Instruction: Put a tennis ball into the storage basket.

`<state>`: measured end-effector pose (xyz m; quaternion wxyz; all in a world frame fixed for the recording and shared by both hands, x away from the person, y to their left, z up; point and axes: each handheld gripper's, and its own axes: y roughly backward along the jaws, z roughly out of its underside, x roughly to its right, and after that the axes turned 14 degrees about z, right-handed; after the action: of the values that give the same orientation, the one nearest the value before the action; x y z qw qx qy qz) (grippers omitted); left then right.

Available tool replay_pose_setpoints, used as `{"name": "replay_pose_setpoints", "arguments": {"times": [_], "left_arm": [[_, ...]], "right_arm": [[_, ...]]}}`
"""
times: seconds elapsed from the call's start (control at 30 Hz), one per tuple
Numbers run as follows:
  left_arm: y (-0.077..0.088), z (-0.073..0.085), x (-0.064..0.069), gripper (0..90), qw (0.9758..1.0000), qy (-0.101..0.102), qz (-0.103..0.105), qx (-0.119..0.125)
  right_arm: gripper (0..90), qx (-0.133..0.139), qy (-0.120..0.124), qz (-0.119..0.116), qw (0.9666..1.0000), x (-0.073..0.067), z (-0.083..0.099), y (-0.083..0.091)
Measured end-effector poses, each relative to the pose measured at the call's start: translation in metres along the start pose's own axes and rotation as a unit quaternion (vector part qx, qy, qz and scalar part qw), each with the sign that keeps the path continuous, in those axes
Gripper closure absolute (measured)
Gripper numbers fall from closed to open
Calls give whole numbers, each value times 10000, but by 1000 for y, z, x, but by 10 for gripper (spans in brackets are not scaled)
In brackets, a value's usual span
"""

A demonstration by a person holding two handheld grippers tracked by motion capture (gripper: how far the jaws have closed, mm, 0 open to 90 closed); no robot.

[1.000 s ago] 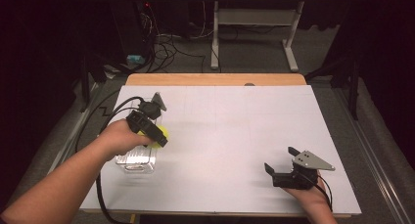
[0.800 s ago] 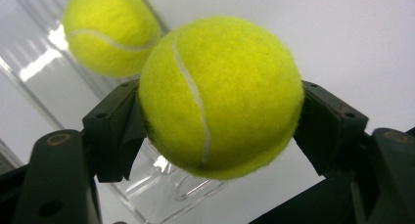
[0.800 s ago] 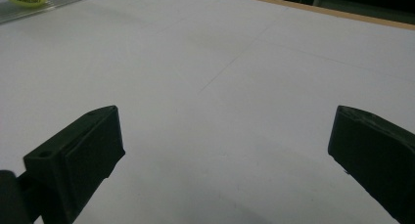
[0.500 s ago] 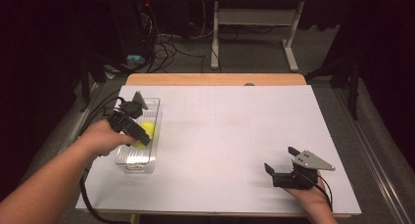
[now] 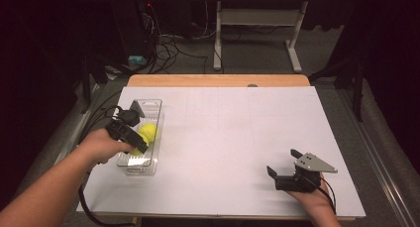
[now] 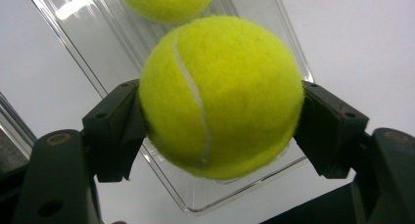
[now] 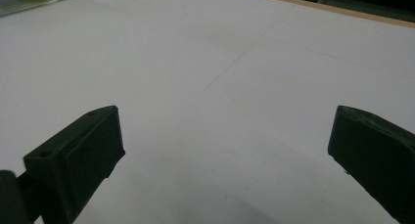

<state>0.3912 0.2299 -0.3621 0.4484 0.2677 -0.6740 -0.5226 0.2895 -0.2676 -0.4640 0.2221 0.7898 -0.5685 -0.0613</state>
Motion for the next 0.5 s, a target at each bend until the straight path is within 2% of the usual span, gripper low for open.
{"name": "replay_pose_setpoints", "arguments": {"times": [0.3, 0.5], "left_arm": [[-12, 2, -4, 260, 10000, 33, 33, -32], [-12, 3, -6, 259, 10000, 41, 62, -22]], "right_arm": [[0, -26, 17, -1, 10000, -2, 1, -1], [0, -14, 25, -19, 10000, -2, 1, -1]]}}
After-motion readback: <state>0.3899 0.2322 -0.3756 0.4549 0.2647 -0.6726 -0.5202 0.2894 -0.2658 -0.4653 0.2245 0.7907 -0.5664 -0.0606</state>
